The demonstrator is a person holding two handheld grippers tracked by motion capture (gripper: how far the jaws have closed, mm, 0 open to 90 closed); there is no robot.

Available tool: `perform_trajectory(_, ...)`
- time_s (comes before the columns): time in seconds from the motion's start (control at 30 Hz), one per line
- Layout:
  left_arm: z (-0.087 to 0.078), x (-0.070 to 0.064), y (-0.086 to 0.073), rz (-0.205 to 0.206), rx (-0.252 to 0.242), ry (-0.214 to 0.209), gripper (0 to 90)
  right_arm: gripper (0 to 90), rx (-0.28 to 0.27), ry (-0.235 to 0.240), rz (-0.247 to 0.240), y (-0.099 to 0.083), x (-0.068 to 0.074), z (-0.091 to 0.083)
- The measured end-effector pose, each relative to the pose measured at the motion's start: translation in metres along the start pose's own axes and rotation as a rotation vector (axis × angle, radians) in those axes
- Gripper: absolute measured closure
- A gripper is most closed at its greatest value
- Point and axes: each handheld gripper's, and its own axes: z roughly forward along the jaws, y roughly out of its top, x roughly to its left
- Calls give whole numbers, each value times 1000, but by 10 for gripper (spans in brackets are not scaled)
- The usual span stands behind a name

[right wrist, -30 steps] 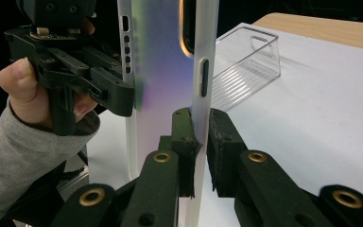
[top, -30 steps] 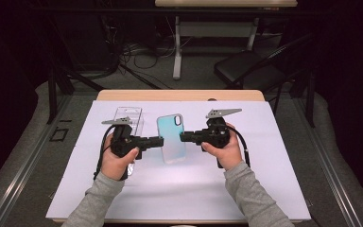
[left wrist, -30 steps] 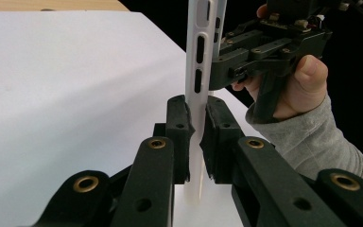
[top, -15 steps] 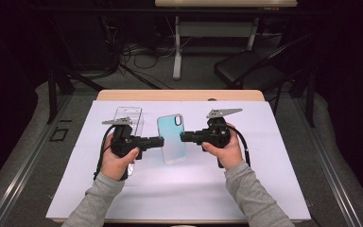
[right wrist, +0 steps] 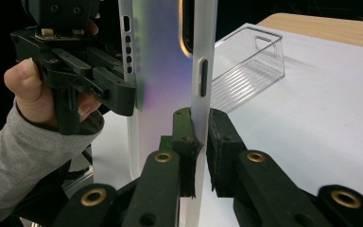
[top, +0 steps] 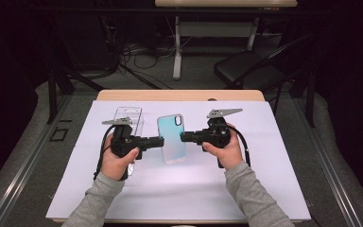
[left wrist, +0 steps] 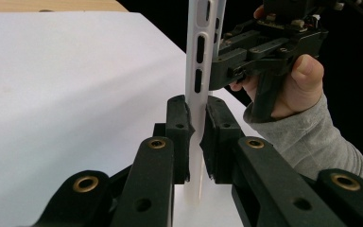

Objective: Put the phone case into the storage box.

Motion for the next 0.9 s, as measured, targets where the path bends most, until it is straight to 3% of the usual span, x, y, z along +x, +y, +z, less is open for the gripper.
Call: perform_trajectory(0.9,0,2,0,-19,-3,0,815,833,1,-5,9,0,0,0)
